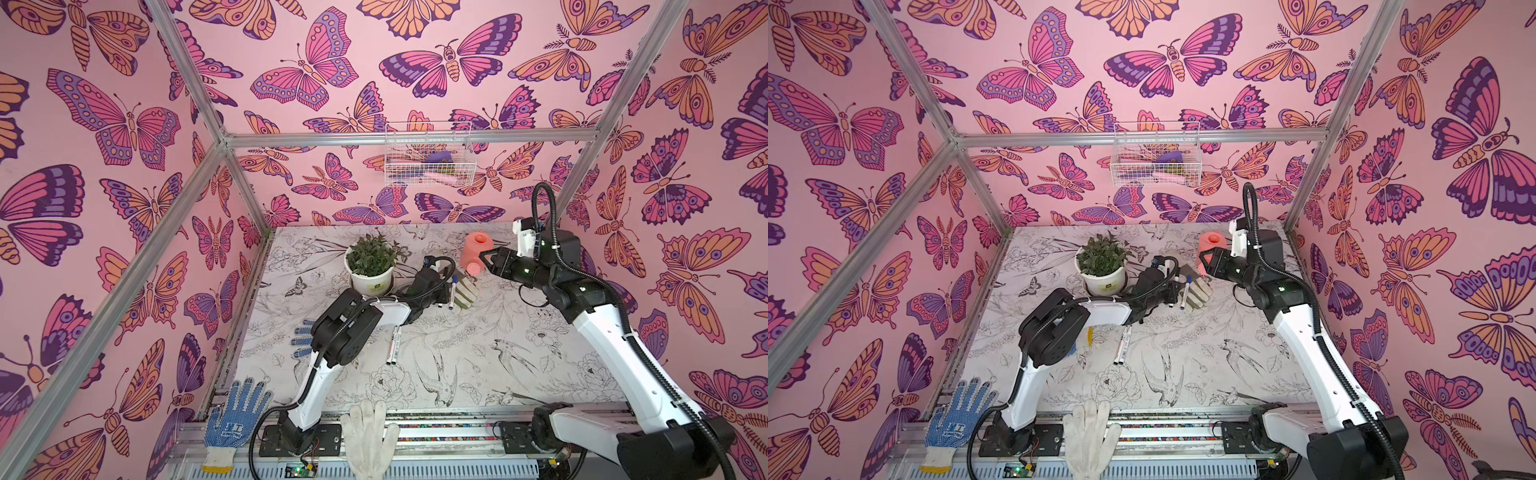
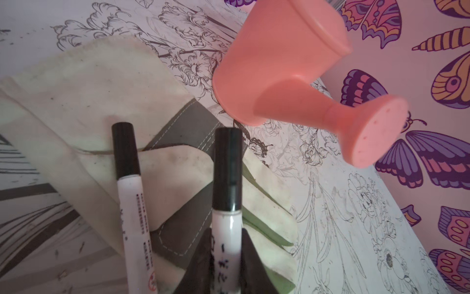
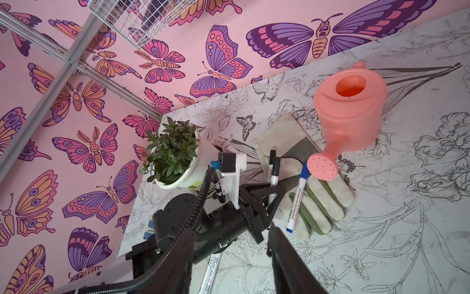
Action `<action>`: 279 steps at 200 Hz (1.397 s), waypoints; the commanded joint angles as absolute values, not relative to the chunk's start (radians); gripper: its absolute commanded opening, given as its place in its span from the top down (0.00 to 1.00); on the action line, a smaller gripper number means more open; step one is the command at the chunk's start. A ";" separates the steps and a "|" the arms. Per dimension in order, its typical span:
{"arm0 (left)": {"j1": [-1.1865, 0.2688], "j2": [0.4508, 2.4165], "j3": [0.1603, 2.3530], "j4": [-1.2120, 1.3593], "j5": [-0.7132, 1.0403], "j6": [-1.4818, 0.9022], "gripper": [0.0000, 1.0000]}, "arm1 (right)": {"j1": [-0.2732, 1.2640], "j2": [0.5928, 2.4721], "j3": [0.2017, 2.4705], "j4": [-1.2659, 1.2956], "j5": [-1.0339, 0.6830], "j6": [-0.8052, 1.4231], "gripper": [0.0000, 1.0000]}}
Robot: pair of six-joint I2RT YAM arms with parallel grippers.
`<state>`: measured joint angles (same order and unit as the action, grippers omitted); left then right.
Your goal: Insert the pens into the pen caps
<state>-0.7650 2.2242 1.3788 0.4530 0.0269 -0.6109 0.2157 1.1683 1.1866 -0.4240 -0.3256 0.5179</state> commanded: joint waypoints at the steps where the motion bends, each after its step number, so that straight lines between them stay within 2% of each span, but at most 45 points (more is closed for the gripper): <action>1: -0.759 2.242 1.405 0.434 0.014 -0.609 0.62 | 0.207 1.145 1.195 -0.447 -0.323 0.490 0.52; 21: -0.759 2.232 1.404 0.433 0.018 -0.608 0.55 | 0.206 1.141 1.193 -0.449 -0.334 0.489 0.53; 55: -0.758 2.170 1.378 0.453 0.018 -0.592 0.54 | 0.207 1.138 1.186 -0.430 -0.374 0.491 0.54; 80: -0.755 2.048 1.287 0.465 0.015 -0.561 0.53 | 0.207 1.147 1.180 -0.421 -0.401 0.490 0.54; 103: -0.747 1.886 1.117 0.434 0.017 -0.507 0.52 | 0.215 1.161 1.162 -0.407 -0.431 0.491 0.54; 150: -0.744 1.548 0.807 0.052 -0.044 -0.419 0.54 | 0.236 1.206 1.152 -0.381 -0.453 0.485 0.54; 174: -0.741 1.420 0.715 -0.044 -0.116 -0.391 0.56 | 0.242 1.234 1.161 -0.376 -0.466 0.486 0.54; 216: -0.738 1.444 0.729 -0.158 -0.086 -0.346 0.58 | 0.247 1.265 1.175 -0.378 -0.478 0.485 0.55; 279: -0.738 1.517 0.741 -0.185 -0.042 -0.330 0.60 | 0.249 1.263 1.175 -0.388 -0.474 0.471 0.55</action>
<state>-0.7452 1.4872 0.7246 -0.1364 -0.0628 -0.3477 0.2432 1.2663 1.1545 -0.4004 -0.4591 0.4927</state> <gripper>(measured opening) 0.403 0.449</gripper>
